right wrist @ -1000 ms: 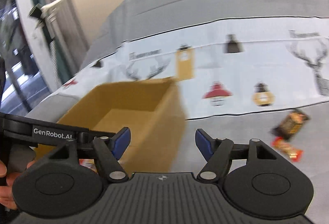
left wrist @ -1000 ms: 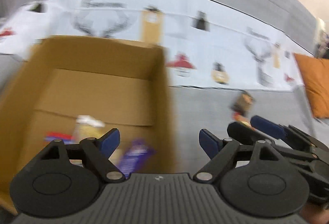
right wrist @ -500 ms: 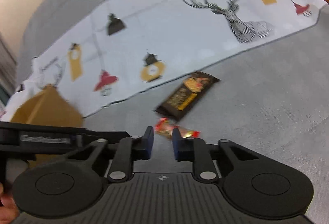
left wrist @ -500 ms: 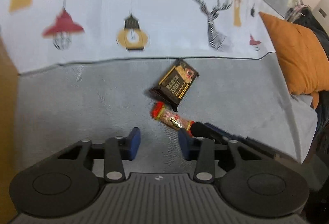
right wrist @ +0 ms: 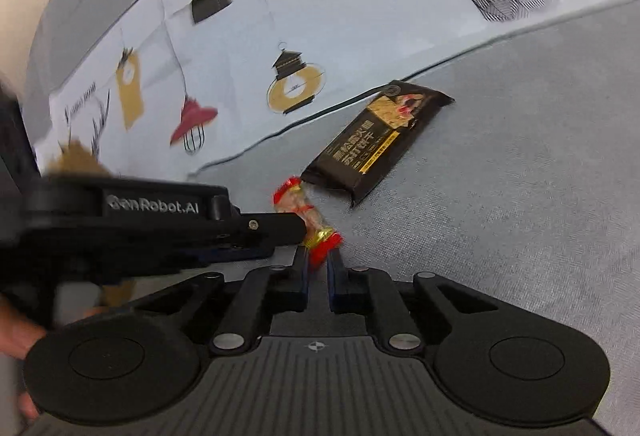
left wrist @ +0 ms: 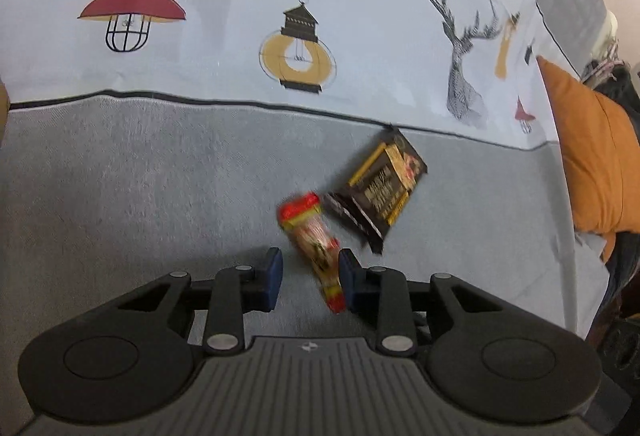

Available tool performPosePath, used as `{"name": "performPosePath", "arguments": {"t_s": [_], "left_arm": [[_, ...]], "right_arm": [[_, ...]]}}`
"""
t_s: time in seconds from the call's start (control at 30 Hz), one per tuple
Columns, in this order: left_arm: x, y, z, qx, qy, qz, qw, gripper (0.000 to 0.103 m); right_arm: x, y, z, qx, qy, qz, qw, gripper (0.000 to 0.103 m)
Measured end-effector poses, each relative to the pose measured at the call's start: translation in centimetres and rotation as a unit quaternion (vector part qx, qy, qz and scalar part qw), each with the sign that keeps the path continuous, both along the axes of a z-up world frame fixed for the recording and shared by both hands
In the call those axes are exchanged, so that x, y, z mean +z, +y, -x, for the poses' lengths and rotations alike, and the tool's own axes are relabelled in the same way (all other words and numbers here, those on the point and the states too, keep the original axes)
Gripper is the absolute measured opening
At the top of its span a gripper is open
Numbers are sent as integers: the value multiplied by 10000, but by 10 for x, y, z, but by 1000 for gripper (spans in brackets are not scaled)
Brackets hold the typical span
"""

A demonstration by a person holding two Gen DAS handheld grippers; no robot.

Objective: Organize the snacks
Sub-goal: 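Grasp the red candy with the left tool while the right tool grasps the brown biscuit pack, then carry the red candy and brown biscuit pack over the box with both tools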

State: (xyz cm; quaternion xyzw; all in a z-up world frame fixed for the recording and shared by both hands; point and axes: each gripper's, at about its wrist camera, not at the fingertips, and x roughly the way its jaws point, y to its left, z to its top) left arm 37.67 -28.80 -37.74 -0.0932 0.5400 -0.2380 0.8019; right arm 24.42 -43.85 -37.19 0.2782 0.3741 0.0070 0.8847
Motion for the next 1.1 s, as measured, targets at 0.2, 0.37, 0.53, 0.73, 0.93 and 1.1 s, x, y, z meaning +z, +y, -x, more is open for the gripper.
{"name": "performPosePath", "arguments": {"t_s": [0.2,0.37,0.53,0.73,0.93,1.1], "left_arm": [[2,-24,-4,-273,-534,-481,9970,21],[4,1,-15,85,-560,-660,9962,18],[3,17,-18,2,-573,-679,9960,19],[6,14,-10,-28,-524,-762,9957,19],[24,21,19,-123,-621,-948,9935,19],[47,39,51,-113,-734,-1043,9918,19]], "right_arm": [[19,-32,-2,-979,-112,158,9950,43],[20,-33,-29,-1037,-134,96,9945,66],[5,-19,-63,-644,-68,631,9959,83],[-2,17,-75,141,-29,2353,9718,61],[8,-5,-57,-168,13,1900,9816,33],[20,10,-27,-215,-9,1689,9854,23]]}}
